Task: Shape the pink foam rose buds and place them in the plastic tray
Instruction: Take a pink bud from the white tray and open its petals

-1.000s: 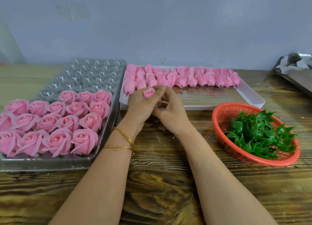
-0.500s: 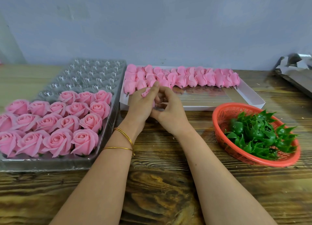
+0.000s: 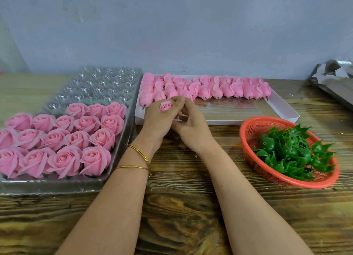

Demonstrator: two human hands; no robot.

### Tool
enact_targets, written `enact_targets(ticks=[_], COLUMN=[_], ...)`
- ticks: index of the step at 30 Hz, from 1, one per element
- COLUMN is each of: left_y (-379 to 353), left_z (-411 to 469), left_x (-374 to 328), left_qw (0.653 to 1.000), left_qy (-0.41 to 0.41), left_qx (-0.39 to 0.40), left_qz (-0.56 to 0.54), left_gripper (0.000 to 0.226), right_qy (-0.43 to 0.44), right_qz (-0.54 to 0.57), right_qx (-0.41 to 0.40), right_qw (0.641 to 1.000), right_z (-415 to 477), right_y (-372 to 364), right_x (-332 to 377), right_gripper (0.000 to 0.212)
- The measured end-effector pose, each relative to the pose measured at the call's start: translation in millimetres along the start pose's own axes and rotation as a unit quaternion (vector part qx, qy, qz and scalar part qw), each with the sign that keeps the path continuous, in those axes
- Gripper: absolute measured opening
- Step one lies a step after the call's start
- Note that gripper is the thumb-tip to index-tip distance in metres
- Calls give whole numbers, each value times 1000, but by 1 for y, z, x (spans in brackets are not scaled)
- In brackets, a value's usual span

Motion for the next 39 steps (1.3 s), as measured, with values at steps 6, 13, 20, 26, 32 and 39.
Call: enact_targets(ticks=[6,13,20,26,32,39], left_y=[1,-1,-6,-5,-4,-6], left_z=[2,0,-3,-2,-3,-4], left_x=[1,3,2,0,1,-13], left_qw=[1000,998,999,999,999,990], left_qy=[9,48,23,3,5,-64], left_qx=[-14,-19,11,18,4,1], left_qz=[-11,-33,-47,-49,-41,127], left_gripper=[43,47,21,17,20,39], right_qy=[-9,4,-19,-24,-38,-89], right_qz=[0,-24,-22,-23,32,96], right_qx=[-14,-31,-52,-35,-50,-129], right_qw=[1000,999,998,999,998,983], right_z=[0,-2,0,0,-1,-3], right_y=[0,1,7,6,6,19], right_x=[-1,-1,-7,-5,-2,-6], right_gripper=[37,48,53,49,41,38])
Point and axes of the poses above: each hand's wrist, its own z-axis towards the middle knuckle, its own y-axis out of the back of the hand, x = y × z, the point moved 7 cm from there along z, towards the middle knuckle
